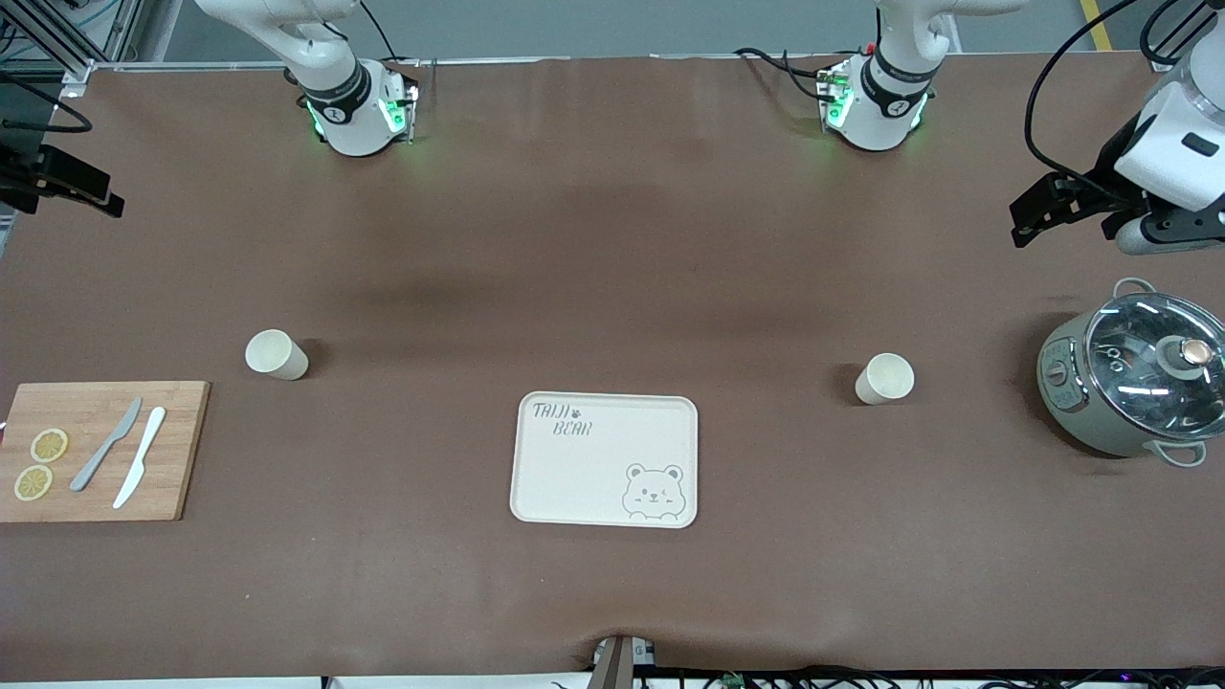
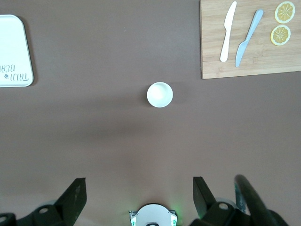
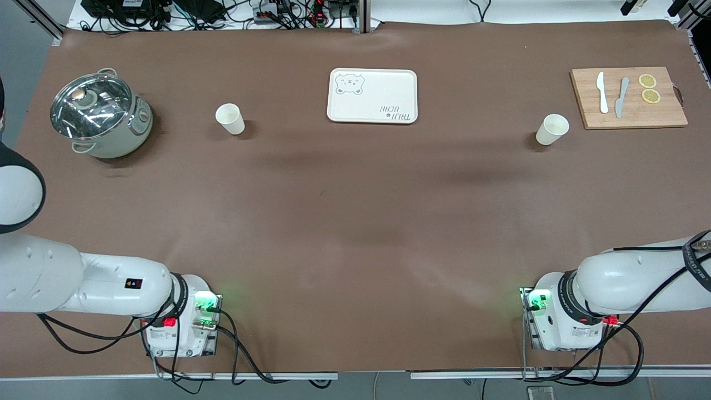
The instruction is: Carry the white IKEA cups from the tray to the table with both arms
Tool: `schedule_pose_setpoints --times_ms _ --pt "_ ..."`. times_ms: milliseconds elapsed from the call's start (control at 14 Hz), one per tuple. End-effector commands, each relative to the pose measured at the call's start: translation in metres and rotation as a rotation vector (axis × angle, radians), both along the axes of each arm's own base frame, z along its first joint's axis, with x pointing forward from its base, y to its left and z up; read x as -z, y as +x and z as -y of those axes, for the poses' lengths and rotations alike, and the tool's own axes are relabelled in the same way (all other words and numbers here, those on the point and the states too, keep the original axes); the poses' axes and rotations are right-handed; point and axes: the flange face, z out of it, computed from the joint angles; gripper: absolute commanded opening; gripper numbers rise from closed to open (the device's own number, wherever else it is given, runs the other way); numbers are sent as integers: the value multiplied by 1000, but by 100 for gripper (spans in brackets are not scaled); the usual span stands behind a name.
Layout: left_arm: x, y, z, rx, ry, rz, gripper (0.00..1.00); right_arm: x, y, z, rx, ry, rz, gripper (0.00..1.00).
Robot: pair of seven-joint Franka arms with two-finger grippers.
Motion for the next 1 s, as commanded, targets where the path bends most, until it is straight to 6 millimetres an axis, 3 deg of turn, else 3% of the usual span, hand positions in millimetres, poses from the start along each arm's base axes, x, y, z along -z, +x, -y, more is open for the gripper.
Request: schedule_pose_setpoints --times_ms 0,500,929 --pt "-5 1 1 7 22 -6 100 -1 -6 2 -11 -9 -4 100" --pt "9 11 0 15 23 -31 100 -2 -6 9 2 -9 -1 100" --pt "7 12 -1 0 20 -26 100 -2 -6 9 2 -8 -1 100"
